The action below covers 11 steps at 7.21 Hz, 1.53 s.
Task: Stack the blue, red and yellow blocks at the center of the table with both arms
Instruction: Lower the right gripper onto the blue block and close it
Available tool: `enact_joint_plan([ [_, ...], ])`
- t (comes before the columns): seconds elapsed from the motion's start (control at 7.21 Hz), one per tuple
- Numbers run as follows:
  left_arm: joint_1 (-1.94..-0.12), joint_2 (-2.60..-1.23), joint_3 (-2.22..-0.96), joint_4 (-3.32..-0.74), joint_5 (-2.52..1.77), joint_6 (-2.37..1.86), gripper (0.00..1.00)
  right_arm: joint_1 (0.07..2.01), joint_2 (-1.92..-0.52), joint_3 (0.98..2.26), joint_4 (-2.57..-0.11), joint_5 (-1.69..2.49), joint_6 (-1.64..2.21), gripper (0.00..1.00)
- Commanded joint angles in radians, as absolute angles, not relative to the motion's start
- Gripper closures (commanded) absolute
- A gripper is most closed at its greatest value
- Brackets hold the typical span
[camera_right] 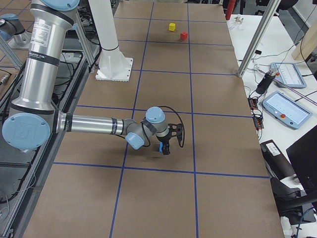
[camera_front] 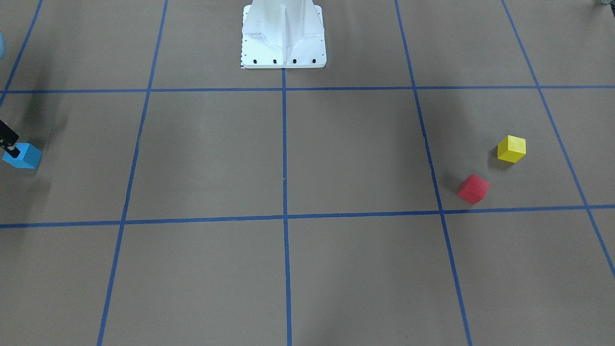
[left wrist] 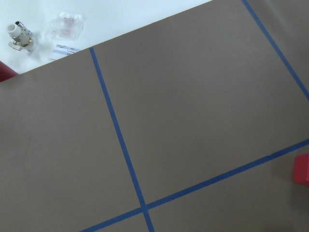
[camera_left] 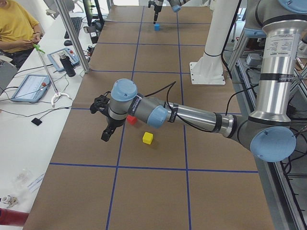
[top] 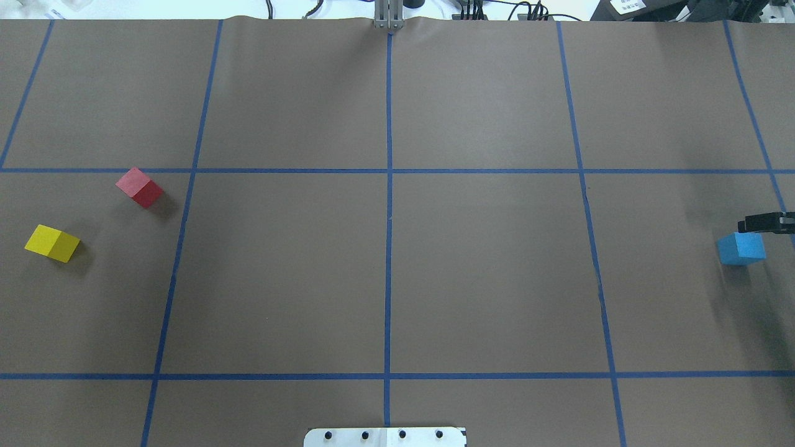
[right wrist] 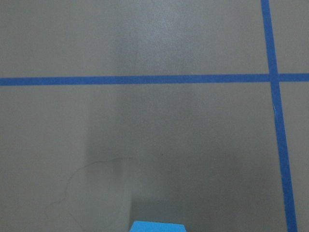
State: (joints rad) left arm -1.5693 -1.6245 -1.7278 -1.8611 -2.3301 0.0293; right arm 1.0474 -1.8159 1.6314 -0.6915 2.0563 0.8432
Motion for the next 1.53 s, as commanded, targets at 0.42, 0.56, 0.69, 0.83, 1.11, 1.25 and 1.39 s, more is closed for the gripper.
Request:
enact_joint_plan([
  [0.42,-1.569,-1.621,-1.729,-1.873,-2.332,0.031,0.00,0.934,-1.851,1.617,-0.650,1.979,0.888,0.11],
  [0.56,-1.569,-1.621,-1.729,-1.873,-2.332,0.031,0.00,0.922,-1.852,1.623,-0.650,1.979,0.881,0.78],
  [0.69,-1.569,-1.620,-1.729,-1.873,-2.332,0.034,0.00,0.920,-1.850,1.634,-0.650,1.979,0.870,1.00],
  [0.83,-1.569,-1.620,-1.727,-1.873,-2.332,0.034,0.00,0.920,-1.848,1.656,-0.652,1.980,0.853,1.00],
  [1.11,-1.568,-1.618,-1.726,-1.873,-2.332,0.034,0.00,0.917,-1.809,1.704,-0.672,1.996,0.850,1.00],
  [1.25,-1.568,-1.618,-1.723,-1.873,-2.332,0.034,0.00,0.917,-1.730,1.704,-0.743,1.996,0.850,1.00],
  [1.39,-1.568,-1.618,-1.721,-1.873,-2.332,0.034,0.00,0.917,-1.621,1.704,-0.864,1.991,0.851,1.00],
])
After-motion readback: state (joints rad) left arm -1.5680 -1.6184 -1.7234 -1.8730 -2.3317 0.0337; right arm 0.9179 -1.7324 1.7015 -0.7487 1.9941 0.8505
